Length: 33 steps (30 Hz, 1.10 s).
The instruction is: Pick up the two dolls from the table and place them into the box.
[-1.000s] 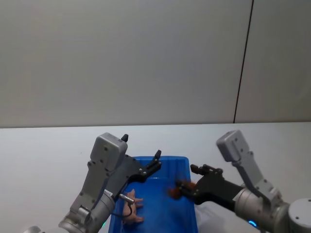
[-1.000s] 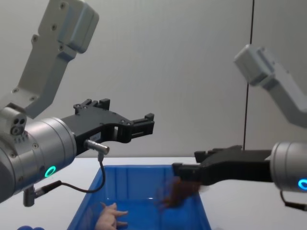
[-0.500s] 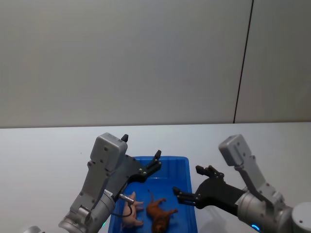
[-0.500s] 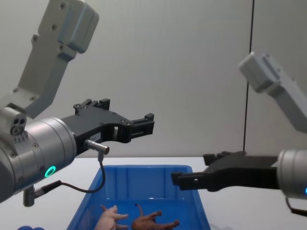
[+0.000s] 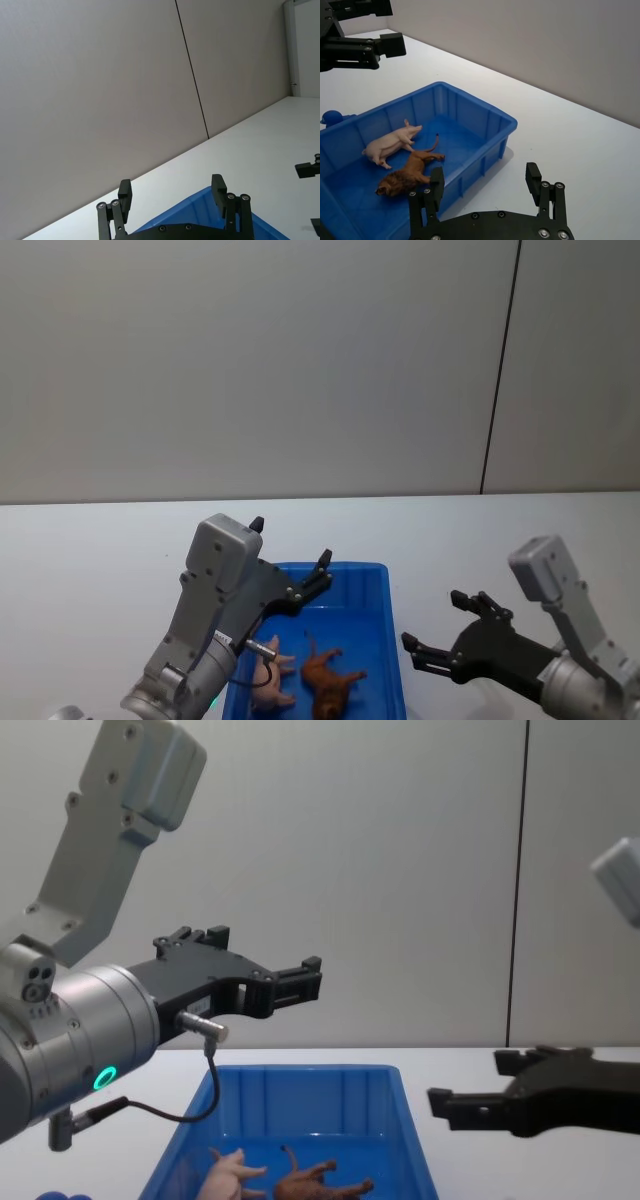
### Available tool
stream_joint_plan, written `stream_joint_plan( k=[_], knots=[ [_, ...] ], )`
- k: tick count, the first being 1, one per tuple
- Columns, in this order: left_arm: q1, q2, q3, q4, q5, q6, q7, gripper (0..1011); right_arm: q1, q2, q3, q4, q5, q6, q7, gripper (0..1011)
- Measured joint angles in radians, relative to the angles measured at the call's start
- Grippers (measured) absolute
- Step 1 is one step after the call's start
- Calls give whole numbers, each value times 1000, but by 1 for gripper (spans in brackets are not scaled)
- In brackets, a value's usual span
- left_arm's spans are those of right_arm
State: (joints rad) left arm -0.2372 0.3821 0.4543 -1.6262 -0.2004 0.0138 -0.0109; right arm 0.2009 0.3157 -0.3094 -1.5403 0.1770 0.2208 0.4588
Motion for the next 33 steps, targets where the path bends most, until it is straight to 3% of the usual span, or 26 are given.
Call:
stream_joint_plan(
  k=[10,20,33],
  knots=[
    [8,9,-5,-8,8,0,7,1003,-33,32,16,-24,23,-14,-12,1001],
    [63,64,-27,-62,-1,22,66,1003,-48,47,23,-34,32,-21,-18,1001],
    [208,177,-64,-135,-108,20,207,1003,-56,55,26,-39,38,-24,-21,1001]
  ],
)
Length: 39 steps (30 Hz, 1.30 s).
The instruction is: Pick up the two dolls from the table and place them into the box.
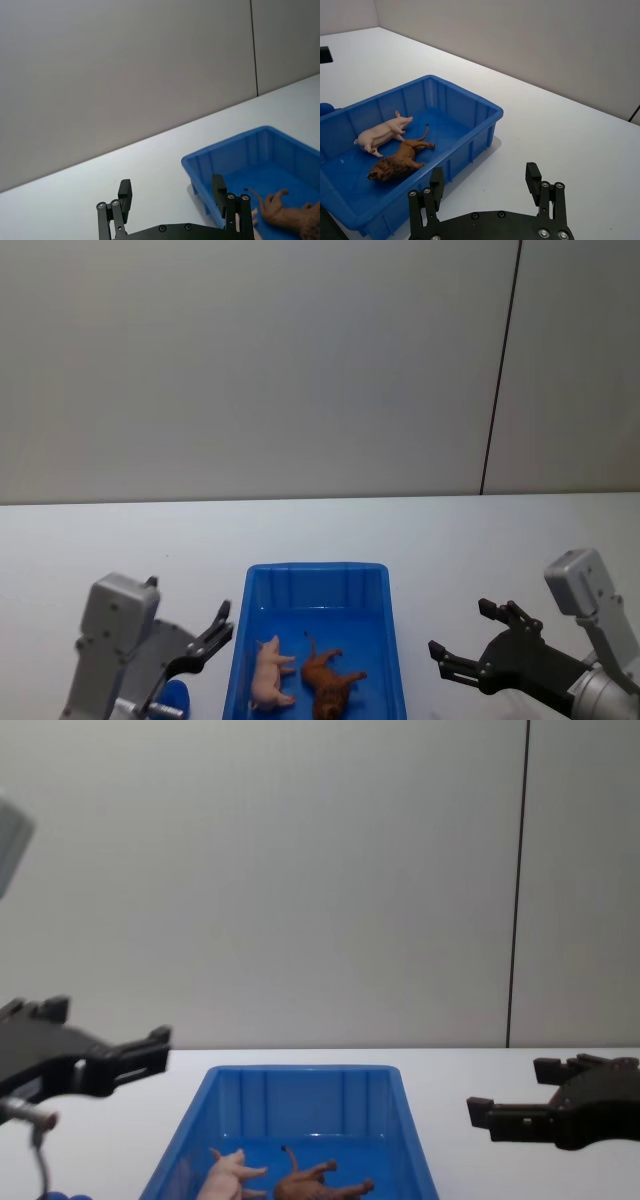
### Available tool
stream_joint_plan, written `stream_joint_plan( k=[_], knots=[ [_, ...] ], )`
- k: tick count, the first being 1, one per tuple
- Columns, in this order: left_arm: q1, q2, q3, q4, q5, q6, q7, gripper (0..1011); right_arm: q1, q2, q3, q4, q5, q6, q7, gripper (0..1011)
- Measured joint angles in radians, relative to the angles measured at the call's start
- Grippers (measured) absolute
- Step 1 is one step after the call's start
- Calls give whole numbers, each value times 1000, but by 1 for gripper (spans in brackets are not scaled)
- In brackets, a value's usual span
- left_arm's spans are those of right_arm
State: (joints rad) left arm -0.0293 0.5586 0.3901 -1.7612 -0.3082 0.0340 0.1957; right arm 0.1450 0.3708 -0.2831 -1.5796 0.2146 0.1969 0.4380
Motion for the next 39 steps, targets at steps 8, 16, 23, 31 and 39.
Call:
stream_joint_plan(
  k=[8,16,23,31,39],
  knots=[
    [57,40,-15,-5,-52,-13,24,1003,-2,2,1,-1,1,-1,-1,1001],
    [82,56,-25,23,-82,-29,-1,1003,-3,3,1,-2,2,-2,-1,1001],
    [84,53,-30,65,-104,-53,-50,1003,-3,3,2,-3,2,-2,-1,1001],
    [72,36,-33,127,-129,-73,-116,1003,-4,4,2,-3,2,-2,-1,1001],
    [57,20,-36,176,-144,-75,-168,1003,-4,4,2,-3,2,-2,-1,1001]
  ],
)
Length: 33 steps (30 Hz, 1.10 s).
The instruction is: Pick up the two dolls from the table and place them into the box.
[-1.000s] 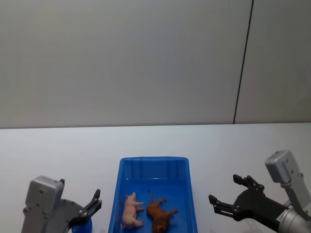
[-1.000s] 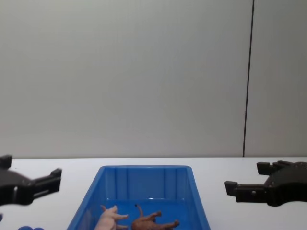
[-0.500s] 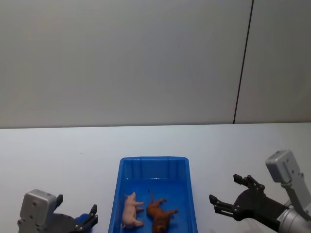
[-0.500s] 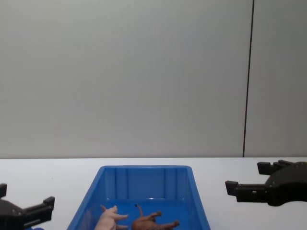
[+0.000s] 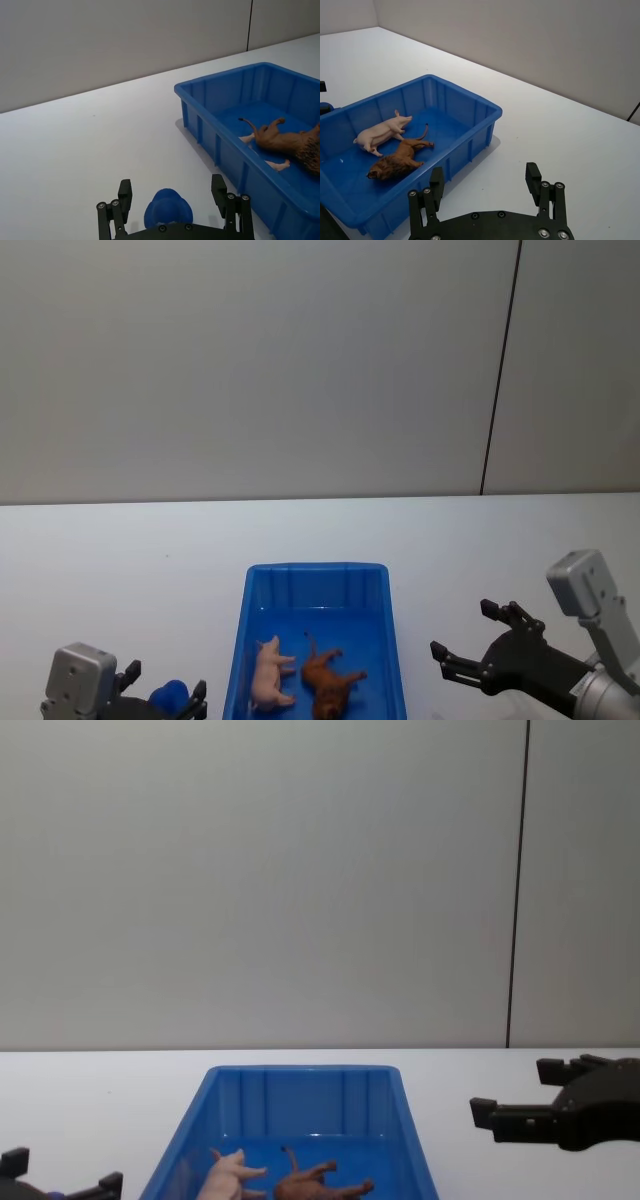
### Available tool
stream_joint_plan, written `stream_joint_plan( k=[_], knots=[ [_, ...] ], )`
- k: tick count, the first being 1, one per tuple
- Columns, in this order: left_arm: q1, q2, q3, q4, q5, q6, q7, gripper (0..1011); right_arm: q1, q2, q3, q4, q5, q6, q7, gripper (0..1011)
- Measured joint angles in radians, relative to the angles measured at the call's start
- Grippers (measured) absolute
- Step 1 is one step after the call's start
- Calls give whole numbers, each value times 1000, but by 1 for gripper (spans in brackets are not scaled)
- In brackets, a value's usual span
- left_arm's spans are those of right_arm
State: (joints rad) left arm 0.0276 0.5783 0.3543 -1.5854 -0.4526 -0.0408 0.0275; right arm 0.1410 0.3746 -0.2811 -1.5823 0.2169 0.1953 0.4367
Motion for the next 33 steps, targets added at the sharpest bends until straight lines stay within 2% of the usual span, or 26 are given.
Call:
stream_joint_plan(
  k=[12,16,22,23,24,25,28,33],
  knots=[
    [-19,-15,-5,48,-4,39,-51,1003,0,0,0,0,0,0,0,1001],
    [-24,-17,-7,53,5,55,-58,965,0,0,0,0,0,0,0,1001],
    [-32,-18,-9,58,29,95,-68,811,0,0,0,0,0,0,0,1001],
    [-35,-19,-10,58,37,106,-70,758,0,0,0,0,0,0,0,1001],
    [-35,-19,-10,58,41,111,-71,758,0,0,0,0,0,0,0,1001],
    [-38,-19,-11,59,48,119,-73,694,0,0,0,0,0,0,0,1001],
    [-43,-19,-13,57,64,135,-76,598,0,0,0,0,0,0,0,1001],
    [-49,-17,-18,45,90,152,-75,546,0,0,0,0,0,0,0,1001]
  ],
)
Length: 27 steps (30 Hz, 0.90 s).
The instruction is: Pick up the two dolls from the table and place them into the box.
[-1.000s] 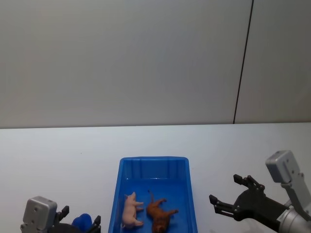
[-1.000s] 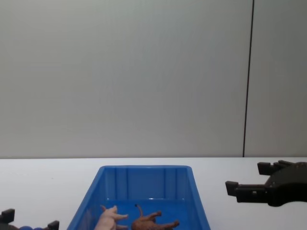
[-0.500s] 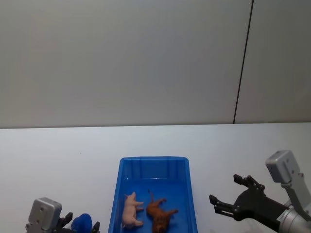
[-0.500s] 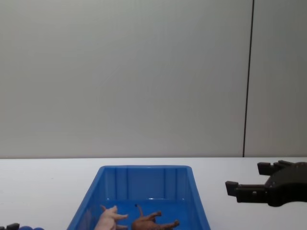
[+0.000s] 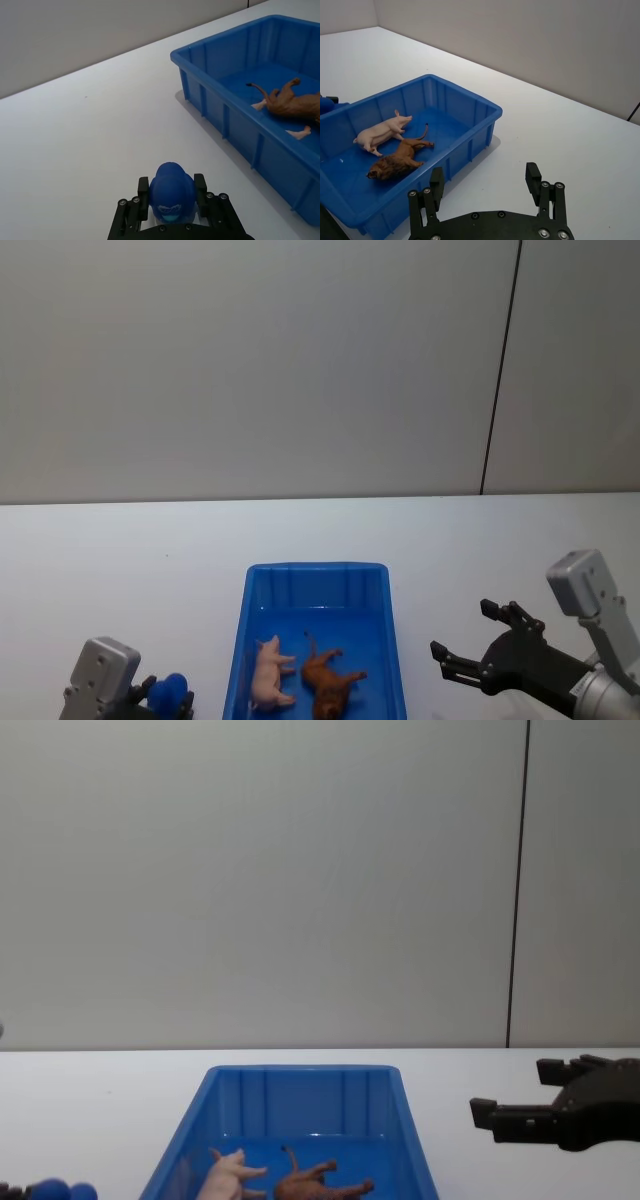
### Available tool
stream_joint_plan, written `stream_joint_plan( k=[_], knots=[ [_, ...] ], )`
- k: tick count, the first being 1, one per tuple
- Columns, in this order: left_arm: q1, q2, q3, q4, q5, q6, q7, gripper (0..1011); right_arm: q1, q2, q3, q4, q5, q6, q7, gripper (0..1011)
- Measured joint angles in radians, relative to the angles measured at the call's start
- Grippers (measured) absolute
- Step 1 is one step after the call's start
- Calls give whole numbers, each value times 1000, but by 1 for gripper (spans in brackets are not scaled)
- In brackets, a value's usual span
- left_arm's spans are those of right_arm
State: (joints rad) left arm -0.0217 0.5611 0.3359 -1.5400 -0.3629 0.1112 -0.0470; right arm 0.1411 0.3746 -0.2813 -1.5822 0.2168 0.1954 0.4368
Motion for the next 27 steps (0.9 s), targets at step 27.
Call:
stream_joint_plan(
  k=[27],
  knots=[
    [-118,-86,11,-55,159,-112,-83,440,0,0,0,0,0,0,0,1001]
  ],
)
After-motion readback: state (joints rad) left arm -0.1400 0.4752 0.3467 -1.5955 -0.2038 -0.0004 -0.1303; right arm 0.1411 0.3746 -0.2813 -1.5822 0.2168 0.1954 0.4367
